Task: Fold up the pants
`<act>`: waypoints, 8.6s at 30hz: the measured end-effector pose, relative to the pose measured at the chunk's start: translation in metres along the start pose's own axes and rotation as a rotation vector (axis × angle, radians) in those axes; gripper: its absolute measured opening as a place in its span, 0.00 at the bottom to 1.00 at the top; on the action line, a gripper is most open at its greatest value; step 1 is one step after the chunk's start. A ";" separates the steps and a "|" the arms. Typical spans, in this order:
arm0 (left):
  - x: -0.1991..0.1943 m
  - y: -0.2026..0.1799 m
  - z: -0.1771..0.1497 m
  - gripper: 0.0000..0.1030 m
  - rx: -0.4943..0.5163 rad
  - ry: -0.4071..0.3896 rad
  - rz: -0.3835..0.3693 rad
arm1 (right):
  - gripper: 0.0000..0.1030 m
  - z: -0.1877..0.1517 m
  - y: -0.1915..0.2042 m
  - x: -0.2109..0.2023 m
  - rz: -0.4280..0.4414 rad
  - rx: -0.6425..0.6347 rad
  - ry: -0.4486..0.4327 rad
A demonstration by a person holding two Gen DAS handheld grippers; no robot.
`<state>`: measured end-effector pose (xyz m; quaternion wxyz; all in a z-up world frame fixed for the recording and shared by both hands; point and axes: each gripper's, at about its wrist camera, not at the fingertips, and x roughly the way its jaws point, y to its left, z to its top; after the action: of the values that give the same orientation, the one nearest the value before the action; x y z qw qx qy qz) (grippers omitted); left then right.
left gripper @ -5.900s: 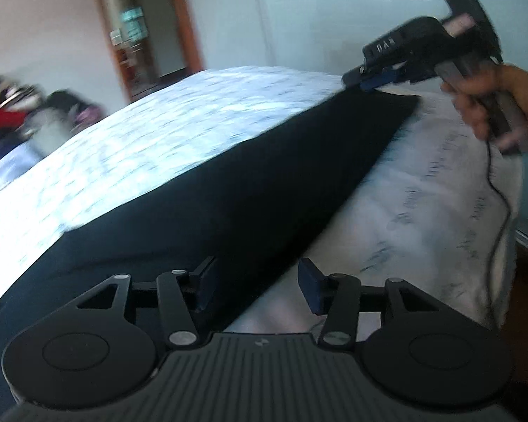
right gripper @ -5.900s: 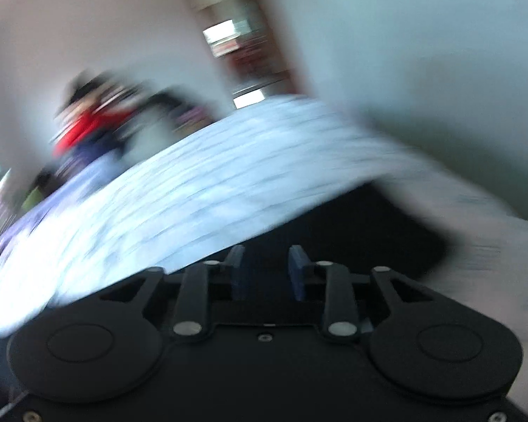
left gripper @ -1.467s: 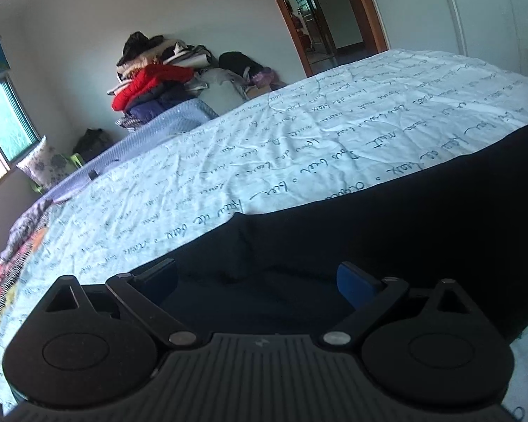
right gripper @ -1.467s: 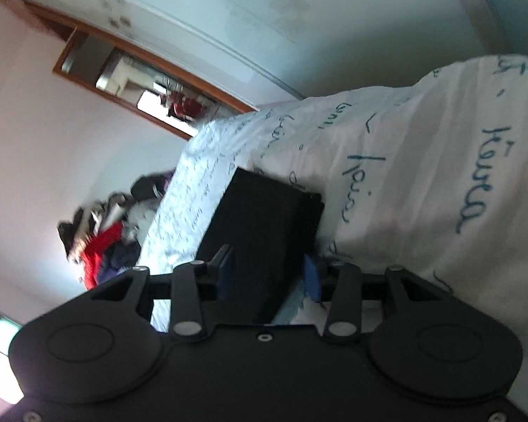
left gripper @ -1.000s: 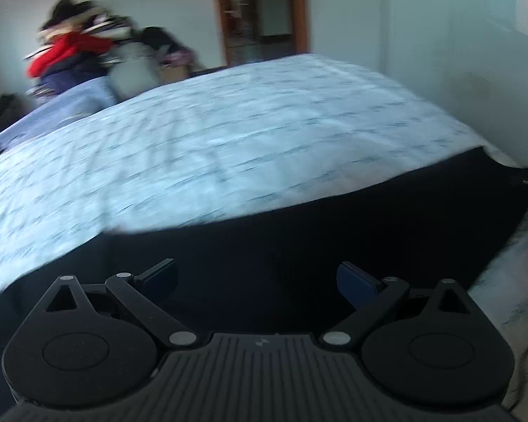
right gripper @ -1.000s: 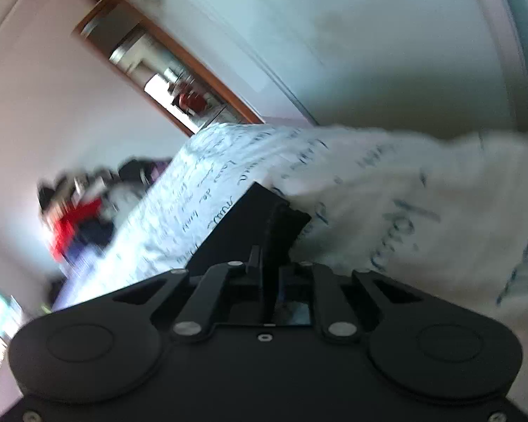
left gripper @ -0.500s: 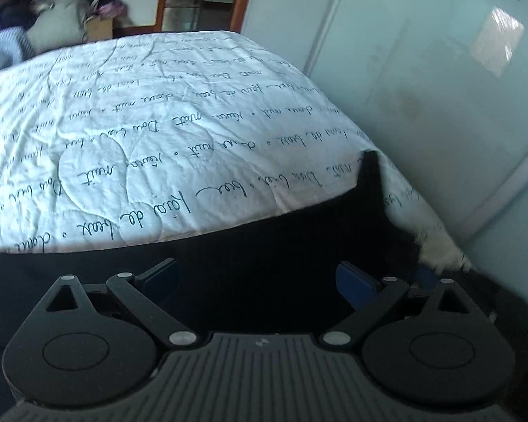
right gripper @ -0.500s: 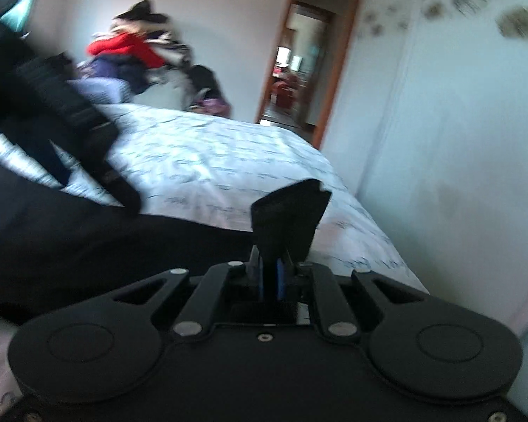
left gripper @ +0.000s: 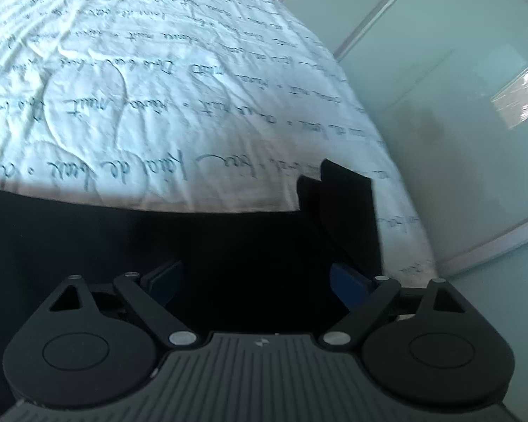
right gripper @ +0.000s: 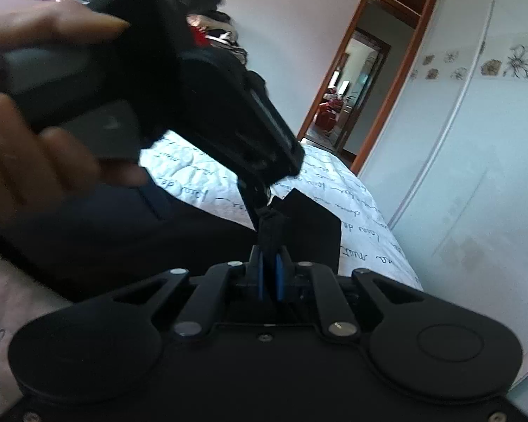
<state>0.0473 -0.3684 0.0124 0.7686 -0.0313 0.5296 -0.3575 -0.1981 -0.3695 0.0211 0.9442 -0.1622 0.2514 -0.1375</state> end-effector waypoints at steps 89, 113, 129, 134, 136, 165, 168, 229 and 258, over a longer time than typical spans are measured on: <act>-0.014 0.021 -0.009 0.81 -0.129 -0.073 -0.157 | 0.08 0.008 0.006 0.003 0.014 0.113 0.037; 0.002 0.046 -0.014 0.07 -0.317 0.019 -0.284 | 0.08 0.020 0.025 -0.020 0.057 0.062 -0.022; -0.098 0.099 -0.026 0.05 -0.074 -0.195 0.123 | 0.08 0.055 0.113 -0.023 0.330 -0.070 -0.090; -0.104 0.133 -0.031 0.06 -0.062 -0.170 0.210 | 0.08 0.059 0.141 -0.013 0.415 -0.097 -0.087; -0.104 0.145 -0.032 0.06 -0.068 -0.159 0.233 | 0.08 0.060 0.149 -0.007 0.432 -0.108 -0.077; -0.254 0.241 -0.106 0.76 -0.132 -0.305 0.730 | 0.11 0.058 0.170 0.017 0.549 -0.061 0.003; -0.247 0.231 -0.099 0.79 -0.131 -0.302 0.630 | 0.11 0.056 0.162 -0.005 0.572 -0.088 -0.002; -0.325 0.287 -0.180 0.94 -0.106 -0.373 0.807 | 0.82 0.152 0.149 -0.027 0.611 0.077 -0.094; -0.344 0.436 -0.183 0.95 -0.571 -0.441 1.044 | 0.55 0.164 0.398 -0.025 0.521 -0.725 -0.324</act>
<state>0.0563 0.2157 0.0189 0.8941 -0.0457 0.3788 0.2344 -0.0630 0.0401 0.0167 0.8568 -0.4321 0.1652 0.2276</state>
